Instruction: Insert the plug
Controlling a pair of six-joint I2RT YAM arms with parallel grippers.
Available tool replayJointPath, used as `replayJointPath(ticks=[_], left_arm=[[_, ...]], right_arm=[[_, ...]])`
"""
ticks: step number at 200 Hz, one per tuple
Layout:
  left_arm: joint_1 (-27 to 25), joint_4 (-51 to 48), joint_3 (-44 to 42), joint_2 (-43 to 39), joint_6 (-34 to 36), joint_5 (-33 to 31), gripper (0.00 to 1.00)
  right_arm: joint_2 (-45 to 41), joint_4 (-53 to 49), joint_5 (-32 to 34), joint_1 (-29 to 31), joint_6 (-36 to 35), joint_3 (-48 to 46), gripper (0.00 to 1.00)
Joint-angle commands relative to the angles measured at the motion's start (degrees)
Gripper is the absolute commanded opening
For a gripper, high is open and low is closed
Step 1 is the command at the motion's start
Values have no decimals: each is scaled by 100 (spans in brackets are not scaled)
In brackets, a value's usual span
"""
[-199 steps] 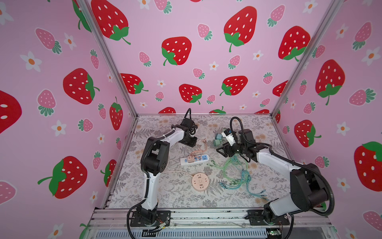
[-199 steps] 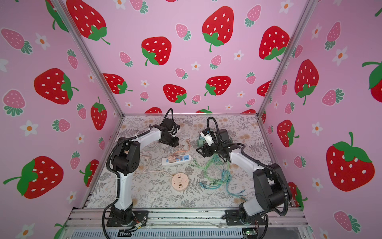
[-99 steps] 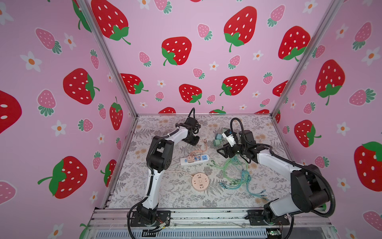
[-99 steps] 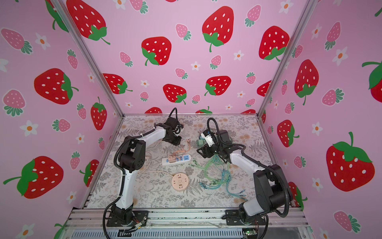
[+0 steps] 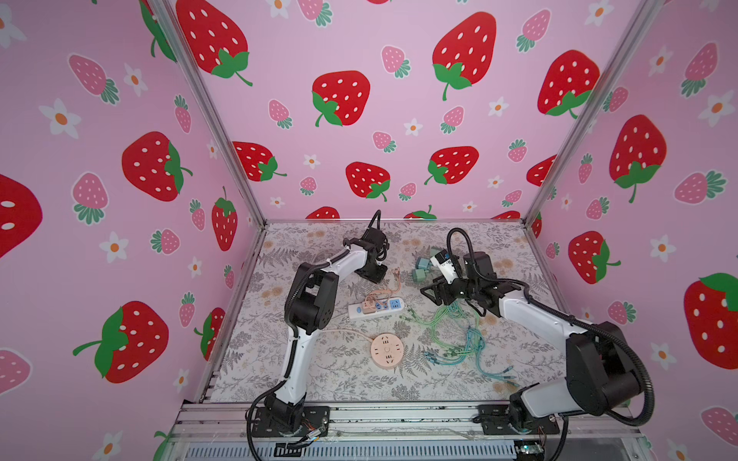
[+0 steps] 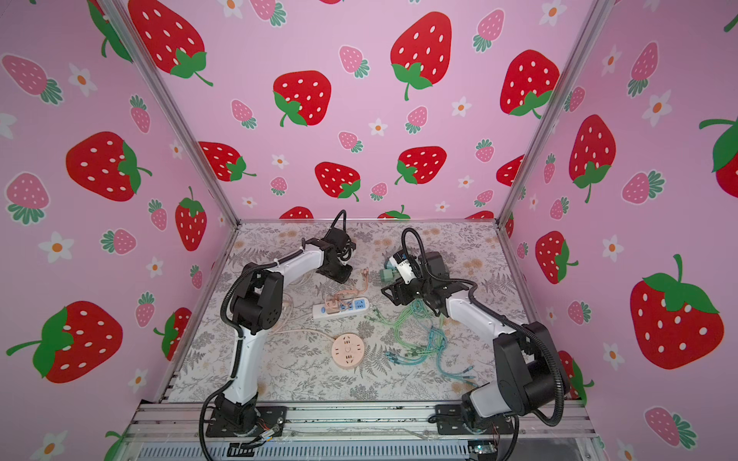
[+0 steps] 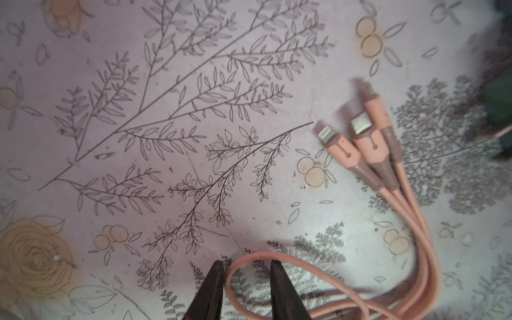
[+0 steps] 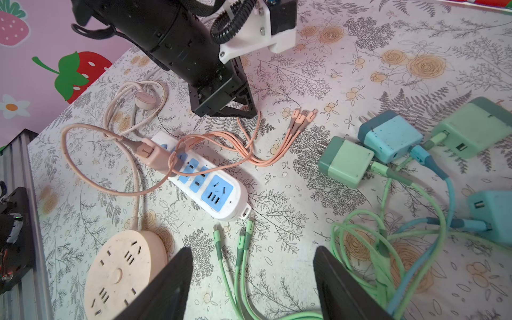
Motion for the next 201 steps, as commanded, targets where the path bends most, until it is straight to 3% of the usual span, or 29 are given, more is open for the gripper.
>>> replayJointPath(ticks=[1, 52, 106, 146, 185, 201], left_arm=[[98, -505, -274, -148, -471, -97, 36], [204, -589, -414, -239, -1251, 406, 42], [209, -561, -262, 106, -1682, 1198, 34], [205, -616, -278, 212, -1864, 1250, 25], [257, -554, -277, 210, -1916, 1115, 1], [332, -572, -159, 187, -1950, 1066, 0]], right_arm=[[-120, 55, -2, -35, 12, -54, 72], [-127, 53, -7, -35, 7, -63, 72], [-226, 29, 78, -35, 7, -80, 72], [-329, 31, 151, -35, 18, -98, 72], [-381, 40, 215, -39, 25, -119, 72], [-398, 38, 224, -43, 25, -124, 72]])
